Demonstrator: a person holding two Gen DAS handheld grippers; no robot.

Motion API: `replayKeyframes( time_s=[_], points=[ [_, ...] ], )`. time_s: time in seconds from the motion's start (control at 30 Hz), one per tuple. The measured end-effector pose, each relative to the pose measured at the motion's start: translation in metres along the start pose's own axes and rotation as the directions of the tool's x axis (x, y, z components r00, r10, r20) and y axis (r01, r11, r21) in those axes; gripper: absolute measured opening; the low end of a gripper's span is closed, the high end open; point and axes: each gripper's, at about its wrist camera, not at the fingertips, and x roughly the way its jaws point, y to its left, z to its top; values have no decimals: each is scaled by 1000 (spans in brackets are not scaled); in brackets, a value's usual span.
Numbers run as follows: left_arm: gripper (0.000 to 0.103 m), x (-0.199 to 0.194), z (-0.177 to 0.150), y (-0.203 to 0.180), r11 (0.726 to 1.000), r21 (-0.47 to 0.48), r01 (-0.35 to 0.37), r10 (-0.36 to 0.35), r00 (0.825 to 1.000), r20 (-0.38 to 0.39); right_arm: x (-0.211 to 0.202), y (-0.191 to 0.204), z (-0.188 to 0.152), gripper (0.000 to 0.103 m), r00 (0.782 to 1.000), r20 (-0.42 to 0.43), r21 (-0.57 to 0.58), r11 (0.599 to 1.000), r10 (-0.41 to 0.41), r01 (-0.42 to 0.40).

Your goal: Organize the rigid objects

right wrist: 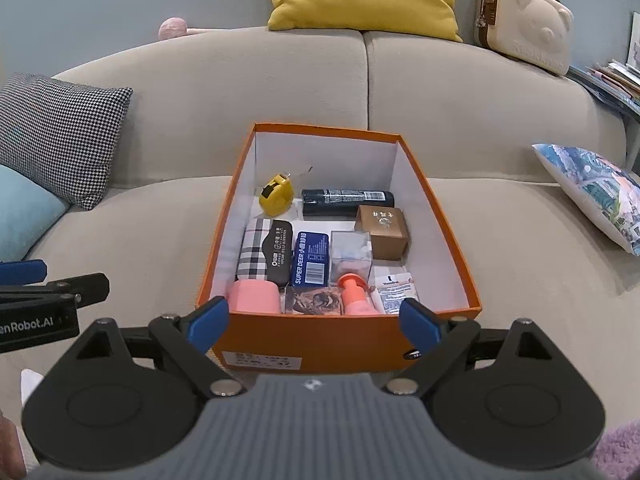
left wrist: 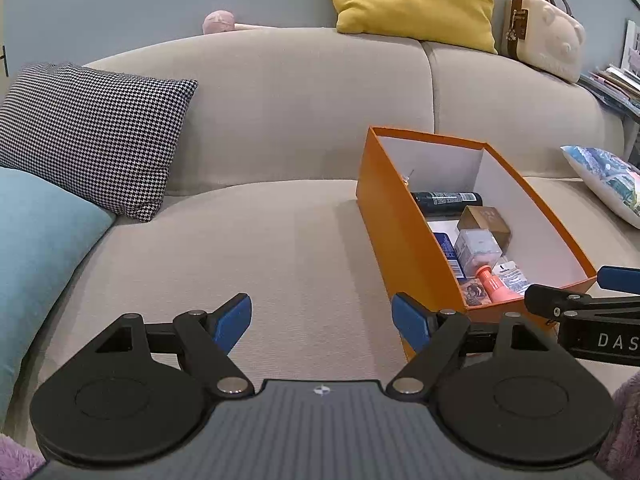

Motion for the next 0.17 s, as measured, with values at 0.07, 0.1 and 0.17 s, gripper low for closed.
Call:
replayKeyframes(
  time_s=[0.07, 0.1, 0.17],
  points=[
    [93, 0, 0, 0, 1000, -2, 0, 0, 1000, 0, -1, 0, 0, 92, 1000, 1, -1, 1000, 1, -1],
    [93, 0, 0, 0, 1000, -3, 0, 0, 1000, 1, -1, 1, 0, 92, 1000, 2, -3, 1000, 1, -1],
    [93, -1, 0, 0, 1000, -4, 0, 0, 1000, 2, -2, 2, 0, 92, 1000, 6, -8, 1000, 2, -2]
  ],
)
